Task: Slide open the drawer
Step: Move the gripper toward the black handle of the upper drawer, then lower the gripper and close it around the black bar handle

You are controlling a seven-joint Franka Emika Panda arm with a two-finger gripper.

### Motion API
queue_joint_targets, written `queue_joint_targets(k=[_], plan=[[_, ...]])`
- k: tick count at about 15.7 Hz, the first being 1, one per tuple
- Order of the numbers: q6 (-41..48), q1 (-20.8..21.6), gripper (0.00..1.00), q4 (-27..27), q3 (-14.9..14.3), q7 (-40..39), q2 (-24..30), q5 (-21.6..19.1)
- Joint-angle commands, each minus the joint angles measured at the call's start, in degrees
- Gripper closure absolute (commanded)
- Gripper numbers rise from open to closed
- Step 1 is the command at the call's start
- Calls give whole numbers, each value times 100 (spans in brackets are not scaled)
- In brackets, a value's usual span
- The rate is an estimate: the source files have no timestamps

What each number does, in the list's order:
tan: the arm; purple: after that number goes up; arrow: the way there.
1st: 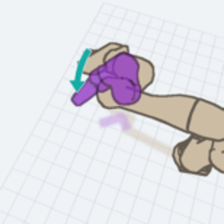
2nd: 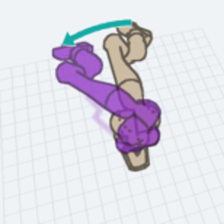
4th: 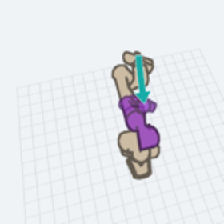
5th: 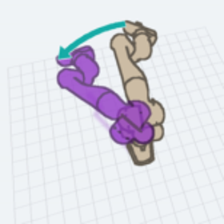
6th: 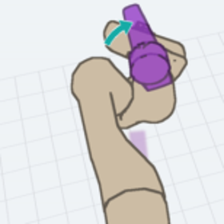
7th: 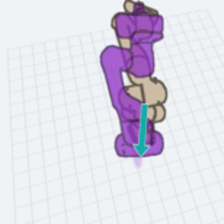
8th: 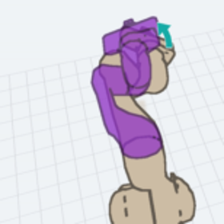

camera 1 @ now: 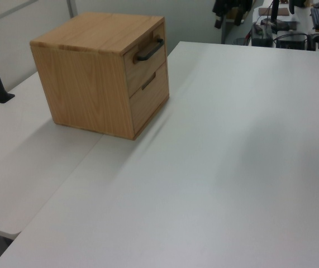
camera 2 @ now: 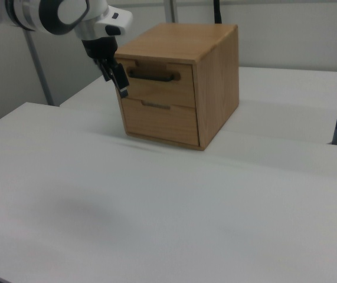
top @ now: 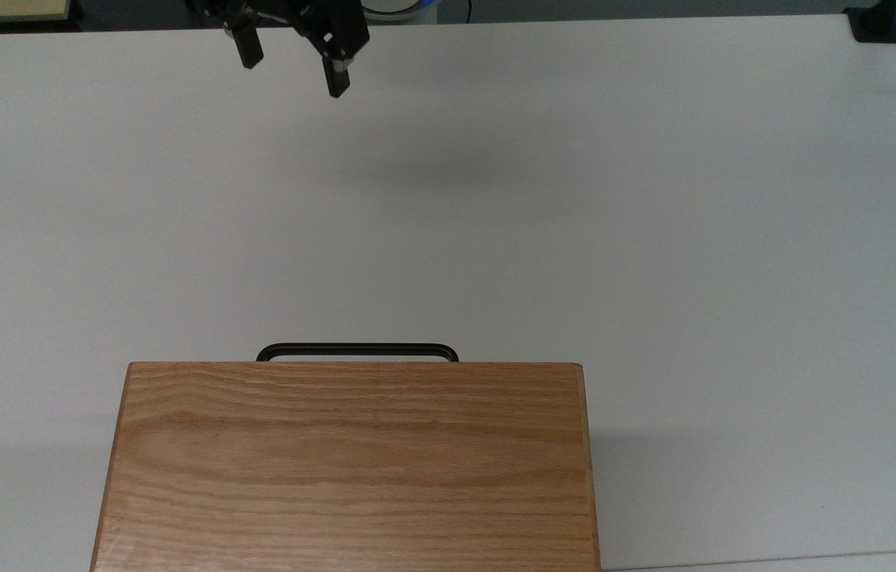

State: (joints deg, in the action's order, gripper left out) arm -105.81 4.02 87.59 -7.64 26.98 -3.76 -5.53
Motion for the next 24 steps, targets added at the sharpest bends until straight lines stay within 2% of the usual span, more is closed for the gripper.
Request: queue_joint_targets(k=[1, 4, 6, 9, 13, 17, 19, 24], plan=[[-615, 213, 0, 92, -36, 1867, -177, -316], [-1553, 520, 5, 109, -36, 3457, -449, -334], [-2230, 678, 8, 109, -45, 4128, -634, -326], [-3048, 723, 19, 92, -45, 4332, -809, -361], [-3875, 767, 36, -83, -54, 4561, -1319, -370], [-4333, 749, 40, -189, -212, 4746, -1732, -361], [-4369, 741, 49, -277, -229, 4764, -1838, -361], [-4702, 732, 49, -418, -335, 4834, -1961, -361]])
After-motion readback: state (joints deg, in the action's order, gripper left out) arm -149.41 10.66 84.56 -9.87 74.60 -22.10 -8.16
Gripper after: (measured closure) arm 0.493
